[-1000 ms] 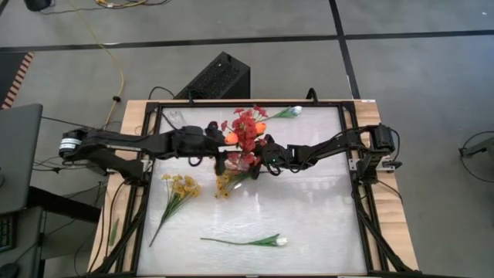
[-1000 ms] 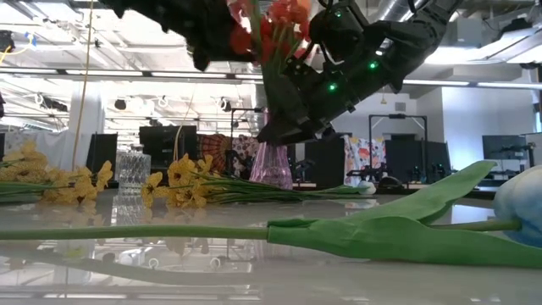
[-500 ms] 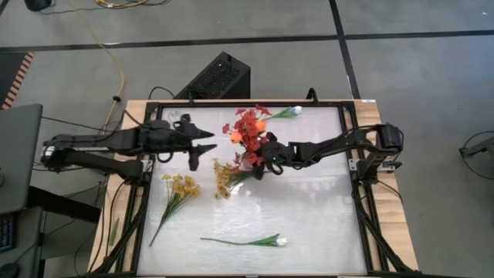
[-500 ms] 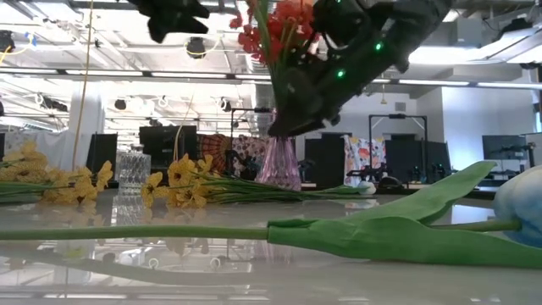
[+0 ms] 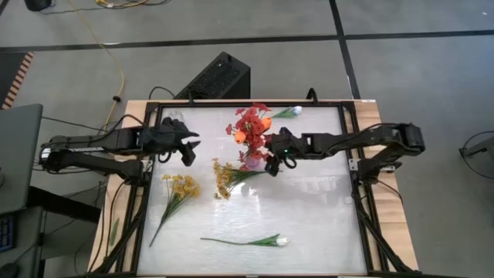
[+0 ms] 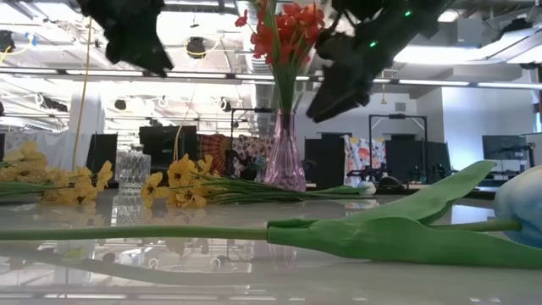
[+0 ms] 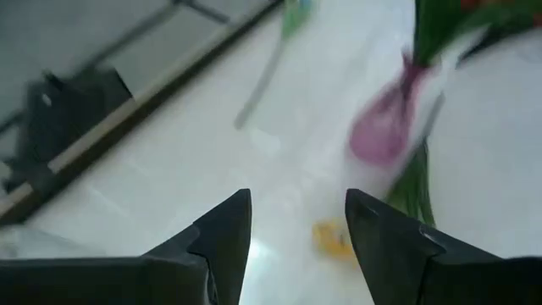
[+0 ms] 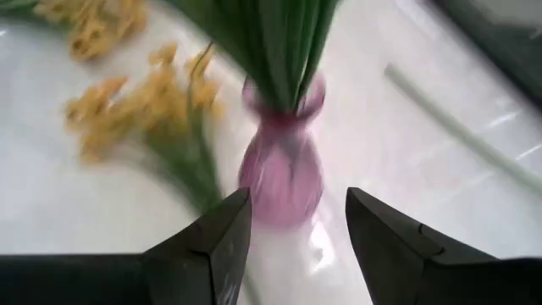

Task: Sort flowers into vase by color
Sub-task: Put the right yellow flower into the transparent vase

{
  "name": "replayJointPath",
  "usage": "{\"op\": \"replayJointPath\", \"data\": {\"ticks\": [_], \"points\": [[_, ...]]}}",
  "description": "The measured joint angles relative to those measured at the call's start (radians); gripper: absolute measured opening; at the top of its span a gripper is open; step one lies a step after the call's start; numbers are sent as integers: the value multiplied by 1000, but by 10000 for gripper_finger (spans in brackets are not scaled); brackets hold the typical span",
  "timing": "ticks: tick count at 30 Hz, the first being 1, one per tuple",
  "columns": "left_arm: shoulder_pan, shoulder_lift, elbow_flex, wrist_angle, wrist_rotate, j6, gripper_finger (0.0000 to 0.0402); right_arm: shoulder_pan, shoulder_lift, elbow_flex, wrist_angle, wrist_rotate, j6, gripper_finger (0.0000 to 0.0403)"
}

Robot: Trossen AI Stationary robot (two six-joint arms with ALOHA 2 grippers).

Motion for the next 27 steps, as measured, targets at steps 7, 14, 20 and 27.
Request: {"op": "replayJointPath", "data": {"ticks": [7, 14, 20, 27], "points": [[-13, 42, 0, -88, 195, -20, 181, 58, -86, 0, -147, -172, 25, 219], [-101, 64, -26, -150, 282, -199, 181, 175, -48, -8, -196, -158, 17, 219], [-183, 85, -129, -46, 257, -265, 181, 178, 98, -24, -108, -31, -19, 219], [-205, 86, -171, 46, 259, -336, 181, 95, 272, -23, -21, -26, -65, 219]]}}
